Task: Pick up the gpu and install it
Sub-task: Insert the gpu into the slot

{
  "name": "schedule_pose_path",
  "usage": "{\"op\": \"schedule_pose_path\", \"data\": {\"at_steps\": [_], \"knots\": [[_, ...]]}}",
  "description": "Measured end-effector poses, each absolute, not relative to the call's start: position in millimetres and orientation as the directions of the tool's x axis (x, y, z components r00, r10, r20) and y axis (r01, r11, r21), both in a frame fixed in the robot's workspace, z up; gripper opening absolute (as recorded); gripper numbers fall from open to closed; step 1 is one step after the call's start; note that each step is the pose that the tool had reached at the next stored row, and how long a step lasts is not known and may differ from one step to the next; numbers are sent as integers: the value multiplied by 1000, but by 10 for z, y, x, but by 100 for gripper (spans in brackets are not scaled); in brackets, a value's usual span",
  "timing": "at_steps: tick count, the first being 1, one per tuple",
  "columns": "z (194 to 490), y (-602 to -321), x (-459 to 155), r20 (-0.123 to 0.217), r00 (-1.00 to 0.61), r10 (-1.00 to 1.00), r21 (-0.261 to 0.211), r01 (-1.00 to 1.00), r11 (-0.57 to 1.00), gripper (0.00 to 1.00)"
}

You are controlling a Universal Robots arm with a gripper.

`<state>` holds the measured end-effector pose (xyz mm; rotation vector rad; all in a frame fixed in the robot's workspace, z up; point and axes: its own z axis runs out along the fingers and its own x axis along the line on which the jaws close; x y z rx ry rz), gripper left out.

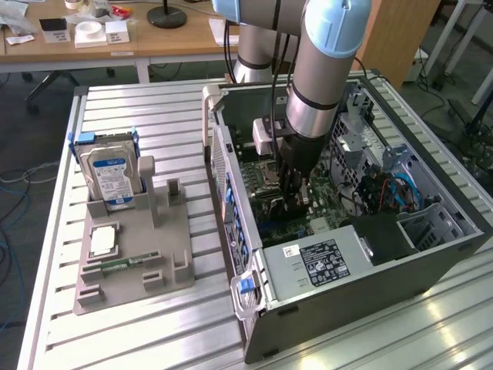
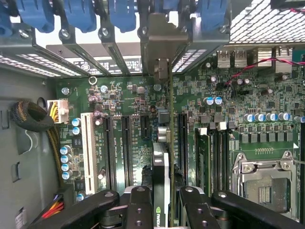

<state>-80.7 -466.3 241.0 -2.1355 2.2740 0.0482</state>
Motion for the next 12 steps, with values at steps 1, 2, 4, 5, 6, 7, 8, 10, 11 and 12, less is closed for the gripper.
{"op": "schedule_pose_path", "data": {"at_steps": [1, 2, 4, 5, 6, 7, 8, 10, 11, 12], "knots": [[2410, -4663, -807, -37, -63, -997, 8, -998, 63, 27], [2411, -4663, -807, -37, -63, -997, 8, -998, 63, 27], [2411, -4663, -807, -37, -63, -997, 8, -998, 63, 27], [2411, -4663, -807, -37, -63, -997, 8, -998, 63, 27], [2411, -4663, -807, -37, -63, -997, 8, -998, 63, 27], [2411, -4663, -807, -37, -63, -997, 8, -998, 63, 27], [2411, -4663, -807, -36, -63, -997, 8, -998, 63, 27], [2411, -4663, -807, -37, -63, -997, 8, -998, 63, 27], [2411, -4663, -807, -37, -63, -997, 8, -998, 63, 27], [2411, -4663, -807, -36, -63, -997, 8, -998, 63, 27]]}}
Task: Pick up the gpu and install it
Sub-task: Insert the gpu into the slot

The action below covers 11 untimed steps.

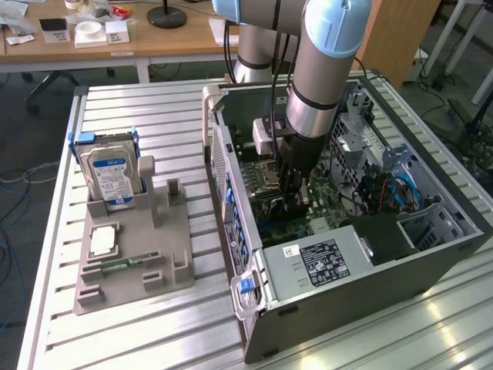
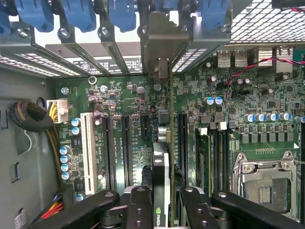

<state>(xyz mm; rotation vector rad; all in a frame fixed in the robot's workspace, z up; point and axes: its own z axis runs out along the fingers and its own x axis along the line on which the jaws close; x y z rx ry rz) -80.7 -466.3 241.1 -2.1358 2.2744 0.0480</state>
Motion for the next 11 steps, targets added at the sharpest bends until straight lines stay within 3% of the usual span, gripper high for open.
{"op": "schedule_pose_path", "data": {"at_steps": [5, 6, 8, 9, 11], "knots": [[2401, -4661, -805, -39, -63, -997, 7, -998, 63, 28], [2405, -4662, -806, -38, -63, -997, 7, -998, 63, 33], [2410, -4663, -807, -37, -63, -997, 8, -998, 63, 33], [2411, -4664, -807, -37, -63, -997, 8, -998, 63, 40], [2413, -4663, -807, -37, -63, -997, 8, -998, 63, 40]]}}
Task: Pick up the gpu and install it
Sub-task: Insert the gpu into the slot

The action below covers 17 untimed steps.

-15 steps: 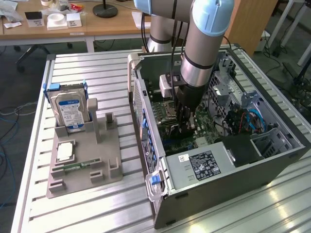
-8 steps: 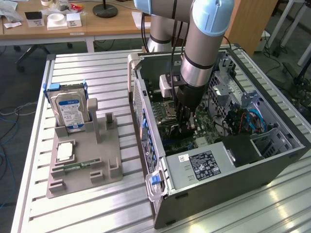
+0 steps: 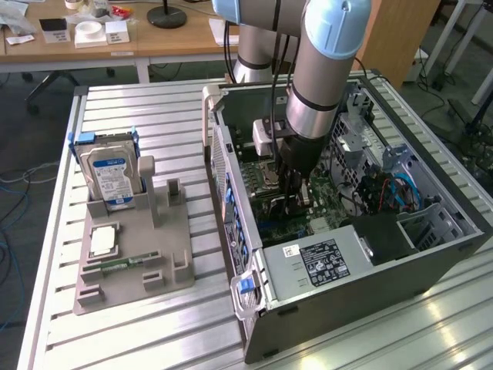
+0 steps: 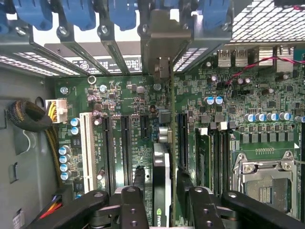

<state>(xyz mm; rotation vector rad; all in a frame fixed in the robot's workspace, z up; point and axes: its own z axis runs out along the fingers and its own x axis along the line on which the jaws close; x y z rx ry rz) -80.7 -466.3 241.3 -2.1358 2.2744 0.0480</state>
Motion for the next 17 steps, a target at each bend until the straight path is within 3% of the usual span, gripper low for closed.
{"op": "schedule_pose_path", "data": {"at_steps": [13, 16, 17], "knots": [[2447, -4663, -807, -37, -63, -997, 8, -998, 63, 40], [2447, -4663, -807, -36, -63, -997, 8, -998, 63, 27], [2447, -4663, -807, -36, -63, -997, 8, -998, 63, 27]]}}
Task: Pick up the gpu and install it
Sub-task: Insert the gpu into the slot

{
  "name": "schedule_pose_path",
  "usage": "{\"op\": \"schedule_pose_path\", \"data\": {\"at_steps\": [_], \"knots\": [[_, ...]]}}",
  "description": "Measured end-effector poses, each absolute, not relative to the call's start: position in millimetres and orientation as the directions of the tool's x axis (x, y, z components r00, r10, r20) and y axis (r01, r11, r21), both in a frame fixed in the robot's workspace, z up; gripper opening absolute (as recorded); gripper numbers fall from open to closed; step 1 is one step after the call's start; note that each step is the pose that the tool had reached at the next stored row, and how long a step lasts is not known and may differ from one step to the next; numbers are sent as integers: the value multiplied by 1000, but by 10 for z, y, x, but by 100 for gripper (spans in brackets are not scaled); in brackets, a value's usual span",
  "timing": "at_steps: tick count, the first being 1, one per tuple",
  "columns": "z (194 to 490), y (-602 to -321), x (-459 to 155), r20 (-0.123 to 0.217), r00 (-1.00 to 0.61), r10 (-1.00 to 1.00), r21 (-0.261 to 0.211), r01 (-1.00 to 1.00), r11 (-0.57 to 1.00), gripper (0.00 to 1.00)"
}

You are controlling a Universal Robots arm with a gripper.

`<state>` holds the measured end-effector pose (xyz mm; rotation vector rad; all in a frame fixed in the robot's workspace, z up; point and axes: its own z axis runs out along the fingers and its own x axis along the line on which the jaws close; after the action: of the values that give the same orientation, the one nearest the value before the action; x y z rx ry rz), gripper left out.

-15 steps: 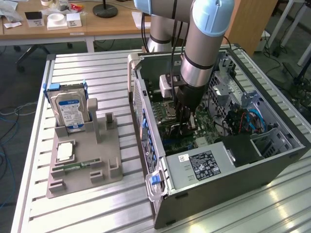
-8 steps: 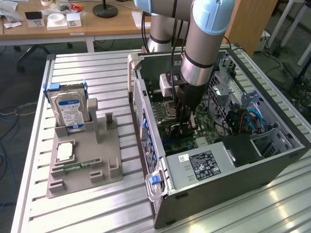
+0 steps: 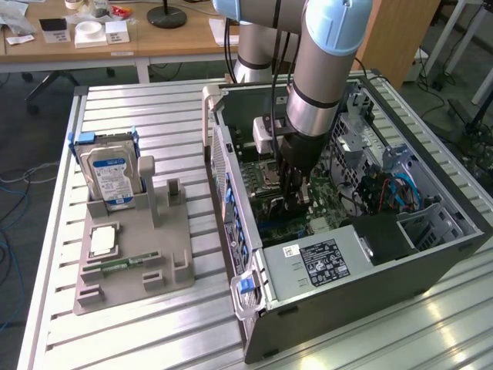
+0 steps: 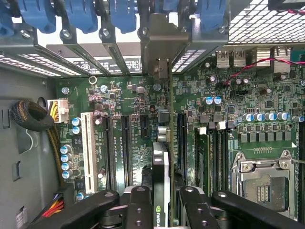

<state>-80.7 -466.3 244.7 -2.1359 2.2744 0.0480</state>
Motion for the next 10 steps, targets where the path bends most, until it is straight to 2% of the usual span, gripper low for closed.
{"op": "schedule_pose_path", "data": {"at_steps": [10], "knots": [[2448, -4663, -807, -38, -63, -997, 8, -998, 63, 27]]}}
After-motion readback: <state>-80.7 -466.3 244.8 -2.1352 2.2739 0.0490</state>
